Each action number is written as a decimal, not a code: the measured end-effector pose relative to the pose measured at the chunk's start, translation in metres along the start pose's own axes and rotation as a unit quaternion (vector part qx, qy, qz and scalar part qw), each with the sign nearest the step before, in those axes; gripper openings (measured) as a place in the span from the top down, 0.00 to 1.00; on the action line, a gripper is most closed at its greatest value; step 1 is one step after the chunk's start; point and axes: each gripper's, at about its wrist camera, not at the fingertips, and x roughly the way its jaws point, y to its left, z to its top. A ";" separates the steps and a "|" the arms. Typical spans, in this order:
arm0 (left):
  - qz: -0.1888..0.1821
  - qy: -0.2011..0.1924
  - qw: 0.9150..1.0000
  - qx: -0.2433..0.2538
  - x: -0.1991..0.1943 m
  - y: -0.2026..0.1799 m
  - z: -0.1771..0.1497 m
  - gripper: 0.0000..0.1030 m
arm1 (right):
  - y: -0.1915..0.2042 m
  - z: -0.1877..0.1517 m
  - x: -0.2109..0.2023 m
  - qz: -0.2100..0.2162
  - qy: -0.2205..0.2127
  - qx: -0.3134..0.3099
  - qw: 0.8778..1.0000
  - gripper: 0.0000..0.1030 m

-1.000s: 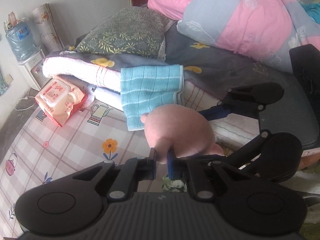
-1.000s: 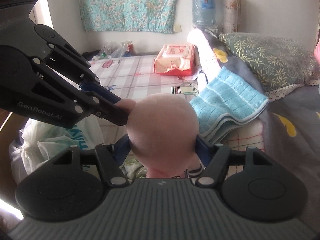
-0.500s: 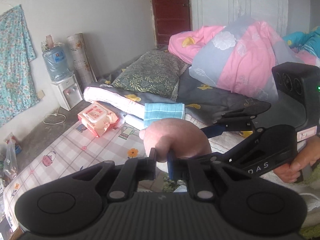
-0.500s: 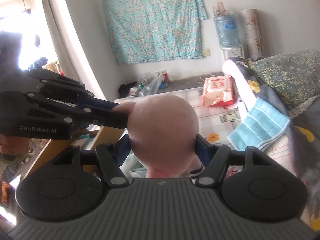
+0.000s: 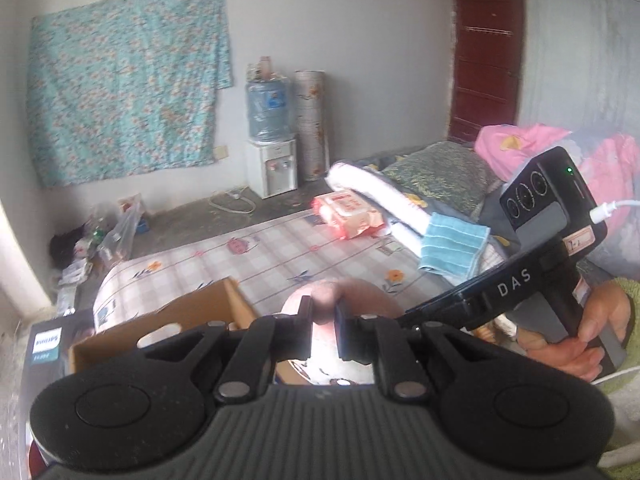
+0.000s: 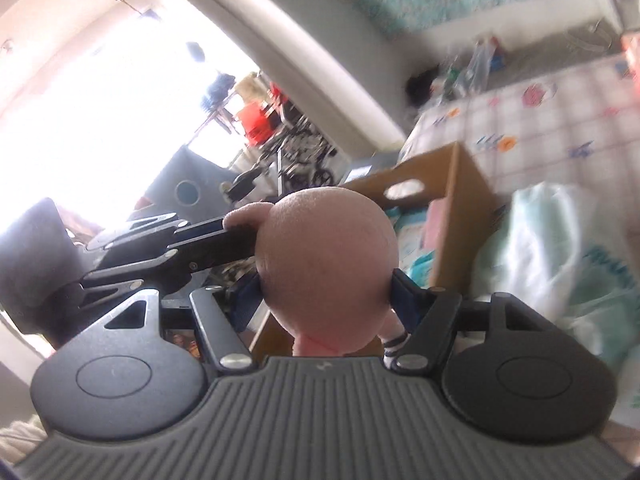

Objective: Organize soft objects

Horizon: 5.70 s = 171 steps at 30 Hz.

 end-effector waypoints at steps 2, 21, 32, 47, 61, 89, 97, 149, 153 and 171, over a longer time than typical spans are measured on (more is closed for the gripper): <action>0.025 0.013 0.999 -0.028 -0.004 0.022 -0.015 0.89 | 0.003 0.003 0.035 0.007 0.036 0.011 0.999 0.35; 0.065 0.173 0.971 -0.154 0.023 0.136 -0.111 0.89 | 0.016 -0.001 0.154 -0.063 0.142 0.014 0.988 0.29; 0.081 0.210 0.970 -0.092 0.047 0.145 -0.092 0.90 | -0.005 -0.004 0.055 -0.079 0.048 0.017 0.996 0.27; 0.052 0.220 0.972 0.062 0.005 0.075 -0.070 0.94 | -0.010 -0.020 0.060 -0.060 0.037 0.014 0.997 0.26; 0.021 0.316 0.948 0.012 0.060 0.073 -0.105 0.45 | -0.028 -0.028 0.038 -0.069 0.012 0.024 0.997 0.23; 0.234 0.051 0.944 -0.228 -0.061 0.148 -0.144 0.17 | -0.015 -0.075 0.276 -0.119 0.446 -0.010 0.887 0.35; 0.234 0.049 0.941 -0.239 -0.064 0.155 -0.152 0.17 | -0.018 -0.077 0.271 -0.079 0.435 0.031 0.896 0.86; 0.207 0.055 0.946 -0.241 -0.052 0.151 -0.152 0.17 | -0.095 0.055 0.237 -0.095 0.107 0.177 0.974 0.56; 0.201 0.053 0.949 -0.236 -0.050 0.144 -0.149 0.17 | -0.080 0.057 0.217 -0.088 0.083 0.133 0.984 0.29; 0.109 0.047 0.978 -0.174 0.001 0.079 -0.090 0.17 | -0.094 -0.005 -0.066 -0.155 -0.206 0.058 0.964 0.26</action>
